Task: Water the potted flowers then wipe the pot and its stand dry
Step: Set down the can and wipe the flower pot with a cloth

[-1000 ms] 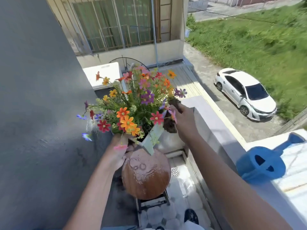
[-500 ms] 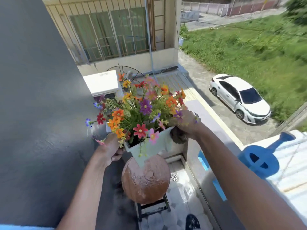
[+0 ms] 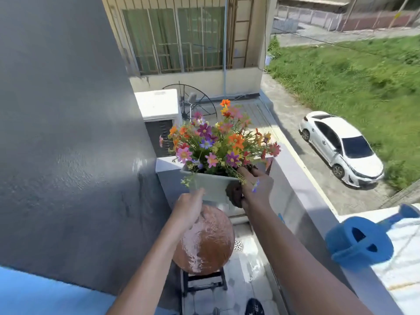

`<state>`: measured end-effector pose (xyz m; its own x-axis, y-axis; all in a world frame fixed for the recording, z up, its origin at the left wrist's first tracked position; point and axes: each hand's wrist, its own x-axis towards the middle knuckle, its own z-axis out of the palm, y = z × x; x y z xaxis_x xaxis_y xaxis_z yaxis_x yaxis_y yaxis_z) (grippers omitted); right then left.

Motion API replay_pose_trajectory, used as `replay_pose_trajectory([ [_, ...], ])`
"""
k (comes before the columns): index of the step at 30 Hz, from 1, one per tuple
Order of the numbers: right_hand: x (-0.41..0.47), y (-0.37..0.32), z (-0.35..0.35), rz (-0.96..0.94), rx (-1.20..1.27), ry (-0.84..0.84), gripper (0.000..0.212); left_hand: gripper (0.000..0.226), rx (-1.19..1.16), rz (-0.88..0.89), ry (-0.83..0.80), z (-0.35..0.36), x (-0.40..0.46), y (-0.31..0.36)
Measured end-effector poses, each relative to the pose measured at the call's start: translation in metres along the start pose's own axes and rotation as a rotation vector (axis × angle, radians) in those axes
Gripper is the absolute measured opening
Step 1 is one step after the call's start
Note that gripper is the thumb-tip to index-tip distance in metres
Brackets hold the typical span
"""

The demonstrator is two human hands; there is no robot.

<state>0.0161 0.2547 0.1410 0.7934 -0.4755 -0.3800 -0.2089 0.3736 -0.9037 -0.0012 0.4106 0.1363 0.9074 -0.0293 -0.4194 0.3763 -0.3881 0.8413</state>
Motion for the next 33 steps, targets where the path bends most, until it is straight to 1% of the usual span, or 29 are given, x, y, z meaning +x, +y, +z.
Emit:
replay_pose_trajectory([
  [2,-0.002,0.012,0.006,-0.024,-0.065,-0.003,0.039,0.027,-0.115,-0.034,-0.069,0.011,-0.002,0.011],
  [3,-0.004,0.018,0.01,-0.055,-0.08,-0.012,0.04,0.022,-0.167,-0.063,-0.057,0.016,0.003,0.012],
  [6,-0.011,0.033,0.018,-0.181,-0.166,0.02,0.037,0.039,-0.242,-0.163,0.068,0.026,0.018,0.012],
  [9,-0.015,0.04,0.019,-0.232,-0.212,0.02,0.044,0.027,-0.28,-0.204,0.099,0.033,0.024,0.007],
  [11,-0.015,0.04,0.018,-0.261,-0.217,0.014,0.046,0.024,-0.34,-0.216,0.114,0.035,0.023,0.006],
  [13,-0.014,0.04,0.017,-0.271,-0.206,-0.005,0.039,0.026,-0.386,-0.229,0.097,0.033,0.02,0.005],
  [15,-0.011,0.043,0.015,-0.267,-0.207,-0.067,0.027,0.029,-0.402,-0.246,0.082,0.032,0.025,0.003],
  [18,-0.002,0.046,0.01,-0.34,-0.32,-0.14,0.016,0.029,-0.431,-0.272,0.069,0.028,0.032,0.0],
  [20,0.009,0.042,0.006,-0.401,-0.375,-0.166,0.019,0.033,-0.445,-0.295,0.057,0.027,0.035,-0.002],
  [23,0.031,0.023,0.005,-0.465,-0.372,-0.151,0.041,0.026,-0.502,-0.271,0.072,0.027,0.031,0.001],
  [24,0.041,0.018,0.003,-0.468,-0.376,-0.151,0.041,0.026,-0.548,-0.269,0.071,0.028,0.029,0.006],
  [26,0.056,0.018,0.004,-0.447,-0.389,-0.173,0.022,0.027,-0.653,-0.257,0.05,0.026,0.03,0.004],
  [27,0.063,0.02,0.004,-0.427,-0.389,-0.184,0.016,0.027,-0.671,-0.249,0.05,0.024,0.033,0.002],
  [30,0.066,0.025,0.002,-0.339,-0.348,-0.238,0.016,0.03,-0.717,-0.254,0.089,0.022,0.045,0.004],
  [31,0.064,0.026,0.003,-0.326,-0.342,-0.264,0.018,0.031,-0.711,-0.249,0.102,0.021,0.05,0.005],
  [33,0.057,0.034,0.005,-0.302,-0.339,-0.307,0.03,0.031,-0.699,-0.233,0.152,0.02,0.059,0.006],
])
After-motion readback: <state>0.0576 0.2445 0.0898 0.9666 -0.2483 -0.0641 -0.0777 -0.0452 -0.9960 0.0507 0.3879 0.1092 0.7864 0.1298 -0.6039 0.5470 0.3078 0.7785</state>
